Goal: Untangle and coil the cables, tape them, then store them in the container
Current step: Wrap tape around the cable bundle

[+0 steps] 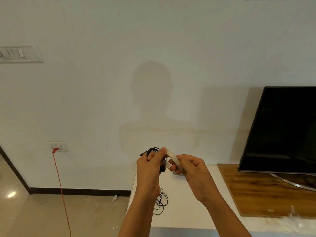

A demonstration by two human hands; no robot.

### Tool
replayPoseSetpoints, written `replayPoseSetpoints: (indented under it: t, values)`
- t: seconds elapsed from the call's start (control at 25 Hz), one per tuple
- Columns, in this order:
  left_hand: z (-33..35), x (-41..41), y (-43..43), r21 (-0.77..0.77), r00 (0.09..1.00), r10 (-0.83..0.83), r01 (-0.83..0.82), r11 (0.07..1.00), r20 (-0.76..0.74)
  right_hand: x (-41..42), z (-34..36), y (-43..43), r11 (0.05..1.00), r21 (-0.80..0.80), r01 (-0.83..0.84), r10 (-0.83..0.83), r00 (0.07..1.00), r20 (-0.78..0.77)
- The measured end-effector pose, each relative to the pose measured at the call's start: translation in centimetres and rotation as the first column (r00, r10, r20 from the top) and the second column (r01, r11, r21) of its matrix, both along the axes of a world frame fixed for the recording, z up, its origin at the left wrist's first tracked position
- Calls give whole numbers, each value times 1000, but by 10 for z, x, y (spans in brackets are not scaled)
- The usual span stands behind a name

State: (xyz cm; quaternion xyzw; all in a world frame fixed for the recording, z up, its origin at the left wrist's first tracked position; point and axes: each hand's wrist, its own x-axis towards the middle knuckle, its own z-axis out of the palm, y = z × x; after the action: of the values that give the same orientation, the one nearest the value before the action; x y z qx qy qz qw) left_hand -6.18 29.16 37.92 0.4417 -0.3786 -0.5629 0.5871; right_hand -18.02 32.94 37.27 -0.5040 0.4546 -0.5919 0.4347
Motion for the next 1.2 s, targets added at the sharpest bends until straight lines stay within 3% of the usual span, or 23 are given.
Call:
replayPoseSetpoints:
  t: [0.64, 0.84, 0.96, 1.08, 1.2]
  values:
    - [4, -1, -1, 33, 1000, 6, -6, 999, -25, -3, -1, 0, 995, -25, -96, 97, 995, 33]
    - [3, 0, -2, 49, 999, 3, -1, 999, -34, -2, -1, -2, 997, -4, -72, 72, 996, -44]
    - [-4, 5, -3, 0, 990, 65, -66, 998, 123, -9, 2, 1, 994, 42, -99, 103, 990, -97]
    - [-8, 12, 4, -222, 909, 197, -120, 968, 368, -14, 2, 0, 998, 64, -24, 34, 989, -147]
    - [-9, 10, 11, -366, 845, 182, 17, 930, 502, -13, 4, 0, 998, 37, 44, -34, 971, -237]
